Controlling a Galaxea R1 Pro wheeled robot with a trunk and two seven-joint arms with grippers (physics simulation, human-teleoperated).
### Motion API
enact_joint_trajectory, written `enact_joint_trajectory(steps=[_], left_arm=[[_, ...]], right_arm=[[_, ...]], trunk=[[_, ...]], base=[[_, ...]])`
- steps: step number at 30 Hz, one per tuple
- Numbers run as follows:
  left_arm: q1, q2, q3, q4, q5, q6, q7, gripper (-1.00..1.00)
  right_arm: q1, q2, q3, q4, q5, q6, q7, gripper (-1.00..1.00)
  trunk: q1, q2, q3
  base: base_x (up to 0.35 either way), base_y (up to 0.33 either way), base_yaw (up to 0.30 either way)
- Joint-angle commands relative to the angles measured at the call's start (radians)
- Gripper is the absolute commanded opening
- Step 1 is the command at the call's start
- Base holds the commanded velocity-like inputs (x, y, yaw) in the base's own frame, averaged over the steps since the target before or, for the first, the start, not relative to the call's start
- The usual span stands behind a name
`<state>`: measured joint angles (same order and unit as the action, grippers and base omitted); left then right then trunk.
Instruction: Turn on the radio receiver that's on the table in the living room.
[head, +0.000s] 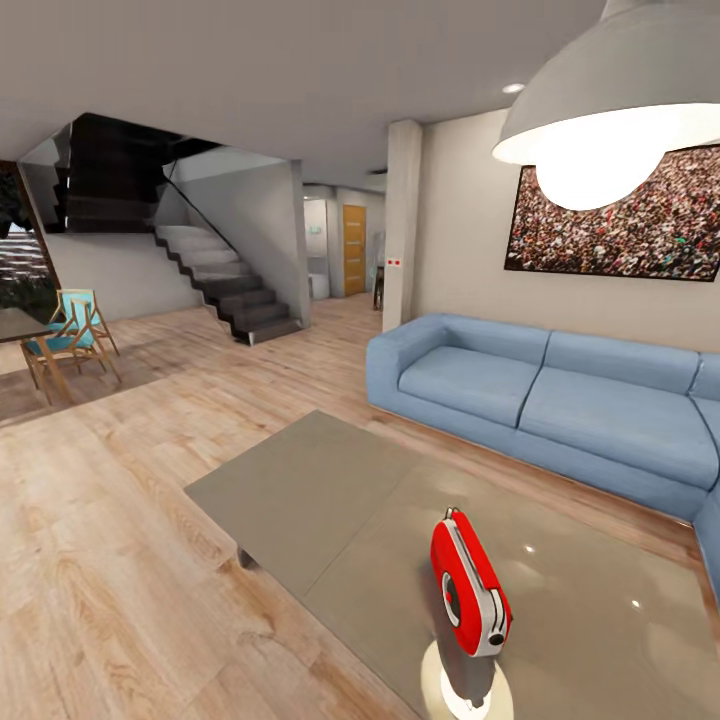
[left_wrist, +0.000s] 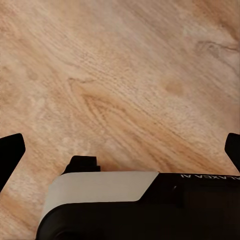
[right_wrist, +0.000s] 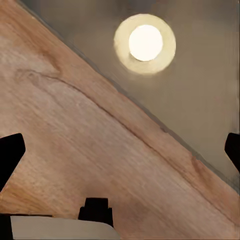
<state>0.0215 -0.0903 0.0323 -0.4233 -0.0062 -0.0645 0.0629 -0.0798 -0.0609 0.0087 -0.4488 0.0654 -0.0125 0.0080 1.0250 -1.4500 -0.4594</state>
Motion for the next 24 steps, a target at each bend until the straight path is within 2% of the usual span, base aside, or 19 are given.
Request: enact_joint_trajectory(steps=[1,2,4,5,6,8,15,19,23,24], left_arm=[[0.0,0.001,0.0,0.0,0.0,0.0,0.0,1.0],[0.0,0.001,0.0,0.0,0.0,0.0,0.0,1.0],[0.0,0.001,0.0,0.0,-0.001,0.0,0.0,1.0],[0.0,0.001,0.0,0.0,-0.001,0.0,0.0,1.0],[0.0,0.001,0.0,0.0,-0.001,0.0,0.0,1.0],[0.0,0.001,0.0,0.0,-0.001,0.0,0.0,1.0],[0.0,0.001,0.0,0.0,-0.001,0.0,0.0,1.0],[0.0,0.001,0.0,0.0,-0.001,0.0,0.0,1.0],[0.0,0.001,0.0,0.0,-0.001,0.0,0.0,1.0],[0.0,0.001,0.0,0.0,-0.001,0.0,0.0,1.0]], right_arm=[[-0.001,0.012,0.005,-0.065,0.014,0.04,0.001,1.0],[-0.001,0.016,0.008,-0.082,0.018,0.058,0.001,1.0],[-0.001,0.026,0.037,-0.16,0.026,0.155,0.002,1.0],[-0.001,0.027,0.045,-0.181,0.027,0.178,0.002,1.0],[-0.001,0.03,0.066,-0.241,0.028,0.236,0.002,1.0],[-0.001,0.032,0.08,-0.303,0.026,0.277,0.003,1.0],[-0.003,0.037,0.09,-0.422,0.025,0.35,0.003,1.0],[-0.003,0.038,0.091,-0.557,0.023,0.482,0.004,1.0],[-0.003,0.038,0.091,-0.662,0.022,0.543,0.004,1.0],[-0.003,0.038,0.091,-0.742,0.022,0.603,0.003,1.0]], trunk=[[0.0,0.0,0.0],[0.0,0.0,0.0],[0.0,0.0,0.0],[0.0,0.0,0.0],[0.0,0.0,0.0],[0.0,0.0,0.0],[0.0,0.0,0.0],[0.0,0.0,0.0],[0.0,0.0,0.0],[0.0,0.0,0.0]], base=[[0.002,0.0,0.0],[0.002,0.0,0.0],[0.001,0.0,0.0],[0.0,0.0,0.0],[0.0,0.0,0.0],[0.0,0.0,0.0],[0.0,0.0,0.0],[0.0,0.0,0.0],[0.0,0.0,0.0],[0.0,0.0,0.0]])
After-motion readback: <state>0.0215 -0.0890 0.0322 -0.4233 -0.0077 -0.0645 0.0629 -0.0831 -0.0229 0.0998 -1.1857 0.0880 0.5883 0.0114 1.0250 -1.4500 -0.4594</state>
